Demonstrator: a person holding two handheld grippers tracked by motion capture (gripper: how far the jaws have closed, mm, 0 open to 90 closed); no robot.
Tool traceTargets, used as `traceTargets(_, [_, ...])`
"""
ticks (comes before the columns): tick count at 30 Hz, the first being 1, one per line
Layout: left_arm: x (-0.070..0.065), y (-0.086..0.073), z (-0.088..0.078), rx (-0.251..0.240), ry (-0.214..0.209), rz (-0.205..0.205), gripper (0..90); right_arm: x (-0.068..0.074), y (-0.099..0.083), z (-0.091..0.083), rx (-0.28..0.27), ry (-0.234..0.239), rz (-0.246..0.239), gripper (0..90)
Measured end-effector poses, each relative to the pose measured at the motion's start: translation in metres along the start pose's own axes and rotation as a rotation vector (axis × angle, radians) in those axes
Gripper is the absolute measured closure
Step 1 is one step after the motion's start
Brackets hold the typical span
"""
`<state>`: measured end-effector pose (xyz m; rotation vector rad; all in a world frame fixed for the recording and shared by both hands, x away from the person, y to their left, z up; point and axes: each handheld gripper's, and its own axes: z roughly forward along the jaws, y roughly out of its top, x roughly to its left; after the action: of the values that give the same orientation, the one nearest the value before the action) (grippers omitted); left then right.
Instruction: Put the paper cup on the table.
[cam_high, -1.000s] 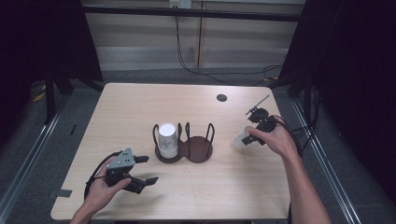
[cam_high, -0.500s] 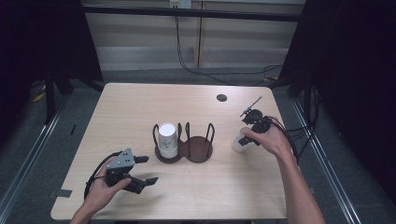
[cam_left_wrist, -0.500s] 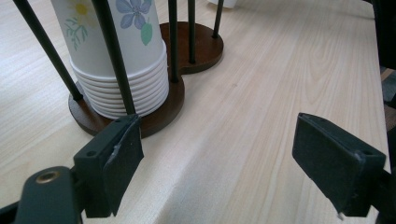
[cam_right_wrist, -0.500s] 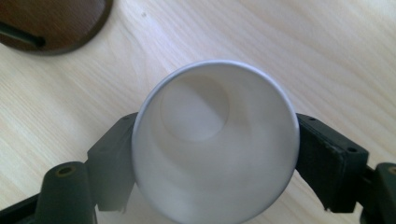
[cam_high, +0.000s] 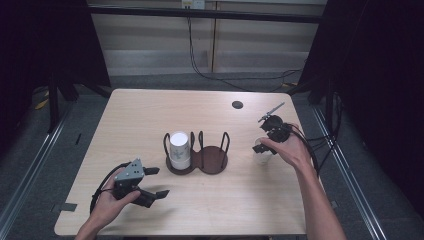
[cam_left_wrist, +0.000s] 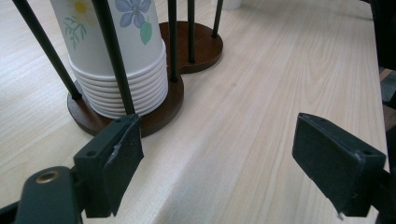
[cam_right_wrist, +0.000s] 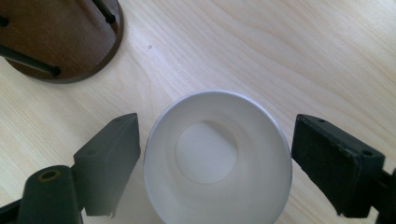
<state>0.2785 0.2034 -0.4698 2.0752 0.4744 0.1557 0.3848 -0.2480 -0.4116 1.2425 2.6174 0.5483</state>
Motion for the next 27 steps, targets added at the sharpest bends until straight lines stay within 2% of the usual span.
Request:
traceTargets(4, [0.000,0.000,-0.001,-0.005,0.002,-0.005,16.0,0.001,0.000,0.000,-0.015,0.003,0.000,15.0])
traceTargets(7, [0.001,0.000,-0.001,-0.003,0.003,0.002,16.0,0.001,0.000,-0.002,-0.053,0.011,0.010,14.7])
traceTargets(9, [0.002,0.000,0.001,-0.013,-0.003,-0.012,16.0,0.001,0.000,-0.005,-0.083,0.021,0.025,14.3])
traceTargets(11, [0.002,0.000,0.001,-0.006,0.003,-0.006,16.0,0.001,0.000,-0.006,-0.090,0.024,0.030,14.6])
traceTargets(14, [0.003,-0.001,0.003,0.009,0.002,-0.004,16.0,0.001,-0.003,-0.010,-0.169,0.041,0.056,14.1])
traceTargets(15, [0.003,-0.002,0.003,0.009,0.005,-0.012,16.0,0.003,-0.005,-0.013,-0.215,0.032,0.068,13.8])
traceTargets(16, [0.003,-0.002,0.003,0.009,0.005,-0.012,16.0,0.003,-0.005,-0.013,-0.215,0.032,0.068,13.8])
traceTargets(17, [0.002,-0.002,0.003,0.004,0.006,-0.018,16.0,0.004,-0.008,-0.016,-0.266,0.022,0.077,13.9])
traceTargets(19, [0.002,-0.001,0.004,-0.020,-0.012,-0.046,16.0,0.005,-0.009,-0.017,-0.285,0.028,0.080,14.1])
traceTargets(20, [0.002,-0.001,0.004,-0.029,-0.017,-0.054,16.0,0.005,-0.011,-0.018,-0.299,0.017,0.081,14.4])
traceTargets(21, [0.001,0.001,0.003,-0.046,-0.027,-0.064,16.0,0.008,-0.013,-0.021,-0.311,-0.016,0.084,14.4])
traceTargets(22, [0.001,0.002,0.002,-0.049,-0.021,-0.062,16.0,0.010,-0.014,-0.023,-0.329,-0.024,0.085,14.4])
traceTargets(25, [0.002,0.002,0.001,-0.058,-0.020,-0.070,16.0,0.015,-0.018,-0.028,-0.399,-0.004,0.094,14.5])
traceTargets(26, [0.002,0.002,0.000,-0.063,-0.020,-0.073,16.0,0.015,-0.018,-0.028,-0.399,-0.004,0.094,14.5])
traceTargets(27, [0.002,0.002,-0.001,-0.070,-0.007,-0.078,16.0,0.020,-0.022,-0.030,-0.448,-0.038,0.093,14.2])
